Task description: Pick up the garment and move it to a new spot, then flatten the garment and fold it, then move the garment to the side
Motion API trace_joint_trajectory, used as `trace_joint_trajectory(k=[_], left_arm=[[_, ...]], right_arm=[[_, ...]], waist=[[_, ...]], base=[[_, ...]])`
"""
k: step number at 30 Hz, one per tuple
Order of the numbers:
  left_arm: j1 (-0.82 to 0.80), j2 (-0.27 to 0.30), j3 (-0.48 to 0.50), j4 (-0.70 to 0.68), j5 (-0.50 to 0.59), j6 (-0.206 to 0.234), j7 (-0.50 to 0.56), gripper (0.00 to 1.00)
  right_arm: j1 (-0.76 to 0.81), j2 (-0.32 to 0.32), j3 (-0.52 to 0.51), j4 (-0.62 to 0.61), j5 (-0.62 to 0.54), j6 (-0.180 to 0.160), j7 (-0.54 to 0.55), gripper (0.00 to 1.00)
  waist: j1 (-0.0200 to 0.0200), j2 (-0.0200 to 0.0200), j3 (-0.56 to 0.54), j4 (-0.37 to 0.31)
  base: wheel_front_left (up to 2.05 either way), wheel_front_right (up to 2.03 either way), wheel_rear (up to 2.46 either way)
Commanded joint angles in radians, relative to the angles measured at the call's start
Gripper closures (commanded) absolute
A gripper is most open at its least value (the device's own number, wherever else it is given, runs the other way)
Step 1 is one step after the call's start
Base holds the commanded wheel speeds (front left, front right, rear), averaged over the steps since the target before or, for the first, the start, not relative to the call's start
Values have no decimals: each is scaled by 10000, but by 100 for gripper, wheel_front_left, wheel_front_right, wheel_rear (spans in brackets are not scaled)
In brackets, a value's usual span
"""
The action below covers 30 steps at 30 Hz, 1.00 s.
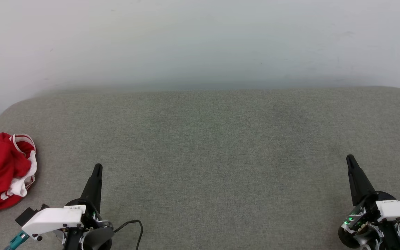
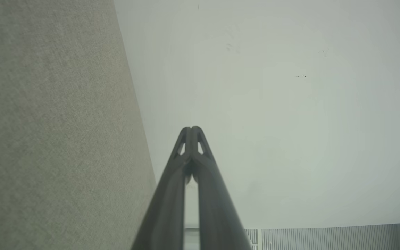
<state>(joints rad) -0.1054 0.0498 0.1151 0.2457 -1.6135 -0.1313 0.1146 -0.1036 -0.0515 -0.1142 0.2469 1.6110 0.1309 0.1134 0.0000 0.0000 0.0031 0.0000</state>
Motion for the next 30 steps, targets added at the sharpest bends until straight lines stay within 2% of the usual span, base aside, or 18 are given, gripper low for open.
trace_joint_trajectory(k=[1,2,3,17,21,26,30], left_arm=[[-68,-18,19,-2,12,-34,11,100],[-68,-18,19,-2,12,-34,11,100],[9,0,-7,19,0,2,-3,0],[-161,1,-752,-327,304,2,-686,0],[-164,7,-794,-502,859,2,-869,0],[-123,4,-790,-833,1922,2,-1082,0],[-104,4,-876,-1050,3017,2,-1245,0]], right_arm=[[-116,29,5,9,40,-3,-8,100],[-116,29,5,9,40,-3,-8,100],[13,2,2,18,-3,0,-4,0],[133,-100,374,-464,-460,0,-587,0],[156,-234,575,-621,-865,0,-817,0],[168,-435,775,-817,-1824,0,-1076,0],[189,-508,722,-914,-3316,0,-1243,0]], waist=[[0,0,0,0],[0,0,0,0],[0,0,0,0],[0,0,-1,4],[0,0,-11,13],[0,0,-21,22],[0,0,-25,27]], base=[[0,0,0],[0,0,0],[0,0,0],[0,0,0],[0,0,0],[0,0,0],[0,0,0]])
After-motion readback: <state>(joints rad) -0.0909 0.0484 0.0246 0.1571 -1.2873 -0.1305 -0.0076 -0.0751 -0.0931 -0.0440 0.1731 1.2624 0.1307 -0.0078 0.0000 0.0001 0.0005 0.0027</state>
